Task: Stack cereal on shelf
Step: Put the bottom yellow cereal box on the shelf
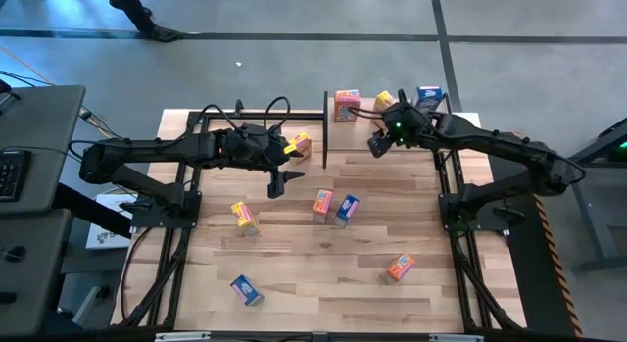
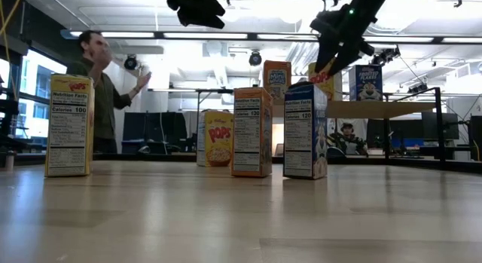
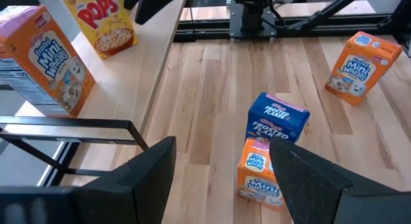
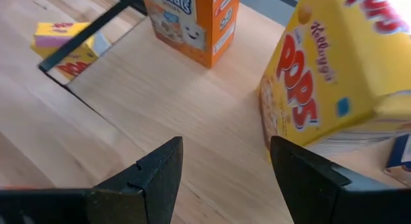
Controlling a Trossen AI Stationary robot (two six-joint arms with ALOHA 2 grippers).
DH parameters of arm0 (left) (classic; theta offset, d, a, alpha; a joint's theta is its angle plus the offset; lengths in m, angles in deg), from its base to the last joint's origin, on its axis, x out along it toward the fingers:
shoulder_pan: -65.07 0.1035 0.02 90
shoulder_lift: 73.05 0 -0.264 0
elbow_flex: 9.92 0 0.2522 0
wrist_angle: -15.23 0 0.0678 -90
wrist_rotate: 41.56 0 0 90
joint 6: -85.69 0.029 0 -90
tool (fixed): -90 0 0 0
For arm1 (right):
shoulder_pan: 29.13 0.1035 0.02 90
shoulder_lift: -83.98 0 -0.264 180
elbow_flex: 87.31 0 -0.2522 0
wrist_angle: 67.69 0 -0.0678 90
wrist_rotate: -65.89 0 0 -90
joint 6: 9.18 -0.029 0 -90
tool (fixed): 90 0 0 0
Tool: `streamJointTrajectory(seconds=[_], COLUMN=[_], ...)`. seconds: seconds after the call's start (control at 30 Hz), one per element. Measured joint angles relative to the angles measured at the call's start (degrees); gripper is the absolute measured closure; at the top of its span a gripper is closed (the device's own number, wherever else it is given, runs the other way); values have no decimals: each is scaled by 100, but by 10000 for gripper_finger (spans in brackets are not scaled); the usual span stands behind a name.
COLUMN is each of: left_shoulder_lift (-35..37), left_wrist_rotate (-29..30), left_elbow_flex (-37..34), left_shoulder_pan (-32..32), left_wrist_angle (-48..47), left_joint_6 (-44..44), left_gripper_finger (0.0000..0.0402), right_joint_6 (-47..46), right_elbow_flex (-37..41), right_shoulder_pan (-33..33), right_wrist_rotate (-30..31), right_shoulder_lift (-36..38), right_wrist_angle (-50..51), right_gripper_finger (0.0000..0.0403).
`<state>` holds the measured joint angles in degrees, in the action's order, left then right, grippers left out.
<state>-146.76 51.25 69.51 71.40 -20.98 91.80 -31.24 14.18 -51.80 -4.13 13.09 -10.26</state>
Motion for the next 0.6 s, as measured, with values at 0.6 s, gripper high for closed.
streamJointTrajectory(seconds=[0.6], left_shoulder_lift=[0], left_wrist_rotate=[2], left_elbow_flex=[0], left_shoulder_pan=[2], left_wrist_angle=[-4], left_joint_6=[0], left_gripper_finger=[160], right_joint_6=[-4], right_elbow_flex=[0], right_shoulder_pan=[-10], right_wrist_rotate=[422], right_shoulder_lift=[-514], right_wrist_angle=[180], right_gripper_finger=[176])
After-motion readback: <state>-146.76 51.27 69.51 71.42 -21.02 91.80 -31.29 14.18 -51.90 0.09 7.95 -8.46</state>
